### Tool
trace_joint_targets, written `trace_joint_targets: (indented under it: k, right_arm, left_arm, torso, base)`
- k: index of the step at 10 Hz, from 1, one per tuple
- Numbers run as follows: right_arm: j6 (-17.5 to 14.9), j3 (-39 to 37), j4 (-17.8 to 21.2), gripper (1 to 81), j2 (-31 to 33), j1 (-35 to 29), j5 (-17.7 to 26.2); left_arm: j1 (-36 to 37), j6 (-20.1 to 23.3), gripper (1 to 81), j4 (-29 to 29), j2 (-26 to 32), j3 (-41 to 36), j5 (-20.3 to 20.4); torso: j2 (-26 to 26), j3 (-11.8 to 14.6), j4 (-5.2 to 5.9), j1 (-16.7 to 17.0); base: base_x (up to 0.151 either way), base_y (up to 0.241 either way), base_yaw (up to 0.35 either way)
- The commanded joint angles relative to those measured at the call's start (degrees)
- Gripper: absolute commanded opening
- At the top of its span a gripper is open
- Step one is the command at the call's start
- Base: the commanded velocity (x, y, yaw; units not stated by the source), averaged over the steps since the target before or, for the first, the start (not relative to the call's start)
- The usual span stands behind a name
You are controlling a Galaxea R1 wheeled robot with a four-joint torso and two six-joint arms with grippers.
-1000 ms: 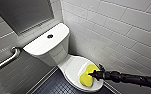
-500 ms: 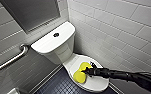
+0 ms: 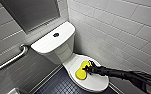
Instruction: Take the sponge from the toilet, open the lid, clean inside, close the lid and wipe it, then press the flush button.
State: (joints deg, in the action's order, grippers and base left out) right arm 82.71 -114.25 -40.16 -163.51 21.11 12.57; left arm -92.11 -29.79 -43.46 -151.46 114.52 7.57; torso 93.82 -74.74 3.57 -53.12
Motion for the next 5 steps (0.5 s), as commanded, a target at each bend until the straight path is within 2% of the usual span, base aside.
trace_joint_targets:
  k: [1, 2, 4, 5]
  right_arm:
    - [-0.4, -18.5, -0.7, 1.0, -10.7, -6.6, -7.1]
    - [-0.3, -16.5, -1.2, 1.0, -10.2, -5.7, -6.8]
    - [0.2, -8.3, -1.2, 1.0, -5.2, -5.2, -5.5]
    - [0.3, -2.2, -1.2, 1.0, -1.6, -5.6, -1.9]
  left_arm:
    - [-3.0, 0.4, 81.1, -0.1, 0.8, -0.8, -3.3]
    - [-2.9, 0.4, 81.1, 0.0, 0.5, -0.4, -3.3]
    - [-2.9, 0.4, 81.1, -0.1, 0.2, 0.1, -3.3]
    - [-2.9, 0.4, 81.1, -0.1, 0.1, 0.1, -3.3]
  torso:
    - [0.0, 0.0, 0.0, 0.0]
    - [0.0, 0.0, 0.0, 0.0]
    - [0.0, 0.0, 0.0, 0.0]
    - [0.0, 0.0, 0.0, 0.0]
  base:
    - [0.0, 0.0, 0.0]
    - [0.0, 0.0, 0.0]
    - [0.0, 0.0, 0.0]
    - [0.0, 0.0, 0.0]
